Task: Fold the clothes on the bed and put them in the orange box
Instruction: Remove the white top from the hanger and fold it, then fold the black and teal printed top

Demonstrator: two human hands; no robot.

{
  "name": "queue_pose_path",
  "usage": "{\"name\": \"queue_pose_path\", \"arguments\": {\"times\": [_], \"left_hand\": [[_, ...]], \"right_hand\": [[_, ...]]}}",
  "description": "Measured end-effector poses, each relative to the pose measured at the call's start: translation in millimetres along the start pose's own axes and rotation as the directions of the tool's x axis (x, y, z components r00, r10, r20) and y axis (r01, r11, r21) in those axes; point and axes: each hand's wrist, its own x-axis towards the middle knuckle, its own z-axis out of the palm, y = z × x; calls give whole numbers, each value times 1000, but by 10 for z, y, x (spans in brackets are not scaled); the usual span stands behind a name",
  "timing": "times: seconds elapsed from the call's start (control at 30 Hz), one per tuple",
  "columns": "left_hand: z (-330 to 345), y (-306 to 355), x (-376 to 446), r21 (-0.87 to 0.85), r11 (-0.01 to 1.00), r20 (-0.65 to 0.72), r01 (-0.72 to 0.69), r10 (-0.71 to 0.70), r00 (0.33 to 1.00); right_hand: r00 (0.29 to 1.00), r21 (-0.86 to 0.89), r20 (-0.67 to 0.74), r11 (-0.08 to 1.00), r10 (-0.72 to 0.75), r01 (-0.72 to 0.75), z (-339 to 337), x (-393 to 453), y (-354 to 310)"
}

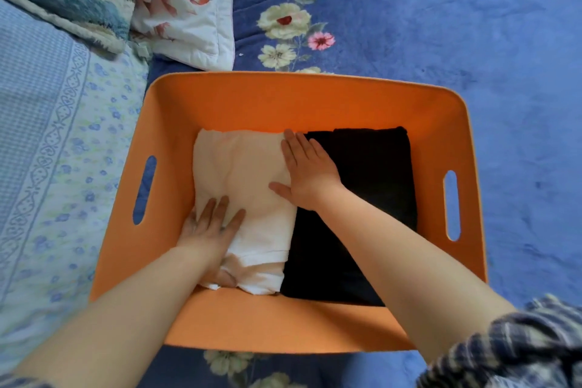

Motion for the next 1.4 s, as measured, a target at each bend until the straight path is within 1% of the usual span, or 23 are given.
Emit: {"name": "queue_pose_path", "arguments": {"times": [0.07, 0.13, 0.2, 0.27, 0.3, 0.37, 0.43, 0.47, 0.5, 0.57, 0.6, 0.63, 0.67, 0.73, 0.77, 0.8, 0.87, 0.9, 0.93, 1.07, 1.2, 1.3, 1.4], "left_hand": [[-19, 45, -36, 46, 999, -20, 24, -23, 1000], [-89, 51, -93, 77, 996, -3, 41, -41, 999], [-242, 60, -152, 66, 997, 28, 51, -53, 998], [-428, 73, -168, 18, 999, 43, 41, -42, 998], [-531, 107, -188, -4, 999, 31, 32, -32, 999], [-752, 232, -265, -16, 999, -35, 34, -35, 999], [-978, 427, -374, -60, 997, -114, 57, -63, 991], [-1084, 542, -432, -100, 993, -149, 69, -84, 985], [-1232, 707, -526, -136, 988, -198, 75, -101, 975], [-1511, 1023, -712, -195, 978, -301, 71, -129, 945], [-1649, 1192, -810, -212, 975, -354, 66, -139, 925], [-1839, 1457, -964, -207, 976, -414, 60, -143, 899], [-1967, 1601, -1062, -214, 975, -458, 58, -152, 876], [-2279, 2071, -1322, -227, 974, -574, 20, -150, 805], [-2416, 2301, -1440, -222, 975, -623, -4, -139, 770], [-2576, 2607, -1593, -213, 976, -675, -42, -116, 728], [-2851, 3180, -1883, -216, 970, -737, -113, -85, 671], [-2968, 3436, -2016, -210, 967, -759, -143, -69, 648], [-3091, 3774, -2187, -200, 965, -776, -171, -49, 629], [-3428, 4790, -2643, -169, 958, -822, -230, -8, 569], [-3738, 5674, -2941, -69, 956, -850, -284, 93, 519], [-3981, 6090, -2980, -29, 948, -855, -316, 140, 499], [-4227, 6426, -2909, -7, 953, -847, -303, 155, 509]], "right_hand": [[1000, 7, 14, 1000, 9, -9, -43, -26, 22], [999, 11, 36, 1000, 26, -26, -59, -33, 25], [1000, 33, 17, 999, 15, -15, -87, -120, 49], [1000, 84, -21, 996, 20, -18, -114, -236, 116], [997, 104, -67, 994, 24, -17, -141, -328, 160], [985, 67, -169, 997, 40, -29, -228, -551, 295], [972, 21, -227, 998, 58, -55, -367, -776, 490], [972, -1, -229, 999, 48, -50, -446, -895, 586], [969, -22, -246, 999, 28, -35, -519, -1040, 729], [943, -72, -331, 997, 11, -37, -708, -1326, 992], [920, -44, -390, 996, 50, -73, -790, -1482, 1146], [915, -18, -389, 992, 111, -128, -898, -1770, 1377], [922, 0, -362, 989, 136, -146, -985, -1923, 1501], [912, 48, -370, 984, 177, -171, -1096, -2418, 1945], [892, 81, -412, 982, 189, -171, -1140, -2663, 2138], [852, 107, -482, 979, 204, -174, -1182, -2971, 2378], [828, 169, -507, 969, 240, -178, -1272, -3537, 2786], [821, 196, -501, 960, 274, -201, -1324, -3783, 2940], [792, 177, -532, 954, 299, -242, -1365, -4100, 3150], [717, 169, -586, 922, 377, -347, -1449, -5016, 3867], [661, 238, -574, 871, 482, -429, -1486, -5781, 4577], [638, 277, -555, 842, 534, -464, -1479, -6058, 5009], [635, 289, -521, 818, 570, -498, -1453, -6185, 5466]]}}
